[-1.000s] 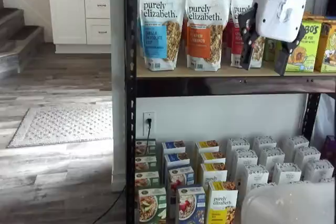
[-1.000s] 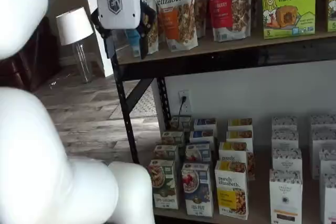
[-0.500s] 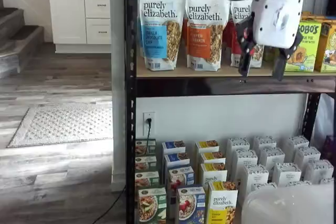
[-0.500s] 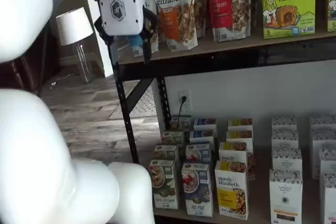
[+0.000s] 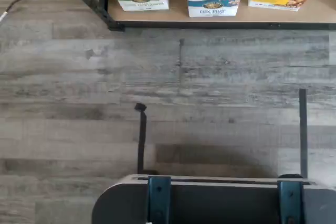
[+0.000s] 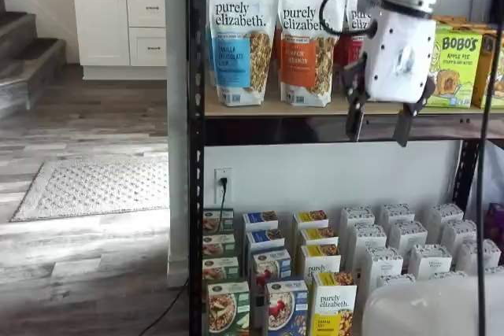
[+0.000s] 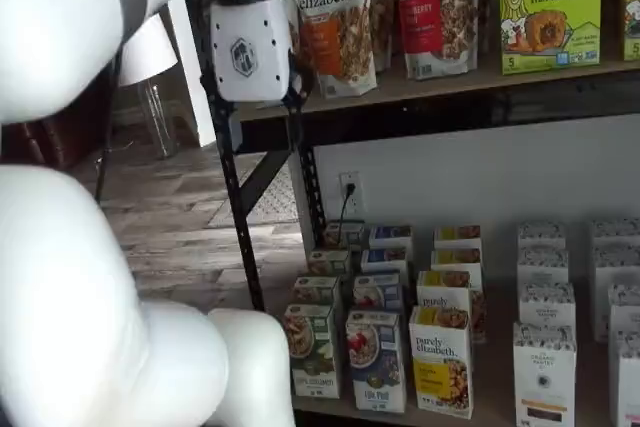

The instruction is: Pick up the blue and white box that is on the bottom shelf, the second box from the left

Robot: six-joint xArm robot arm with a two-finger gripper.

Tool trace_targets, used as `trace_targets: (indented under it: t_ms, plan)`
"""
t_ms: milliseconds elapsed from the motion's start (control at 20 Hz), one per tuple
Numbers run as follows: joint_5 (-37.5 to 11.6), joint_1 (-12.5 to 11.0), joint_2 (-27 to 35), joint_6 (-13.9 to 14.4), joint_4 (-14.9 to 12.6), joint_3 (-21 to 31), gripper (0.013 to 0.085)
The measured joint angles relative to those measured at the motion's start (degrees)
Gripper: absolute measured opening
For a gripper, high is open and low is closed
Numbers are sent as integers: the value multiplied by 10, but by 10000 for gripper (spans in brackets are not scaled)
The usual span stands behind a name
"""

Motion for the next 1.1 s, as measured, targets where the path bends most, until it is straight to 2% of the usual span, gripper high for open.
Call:
trace_targets:
  t_ms: [250,650,1100]
  plan:
    - [-54,12,9,5,-11,48,850]
    - [-149,15,27,0,1,121,850]
    - [-262,26,61,-1,-3,182,850]
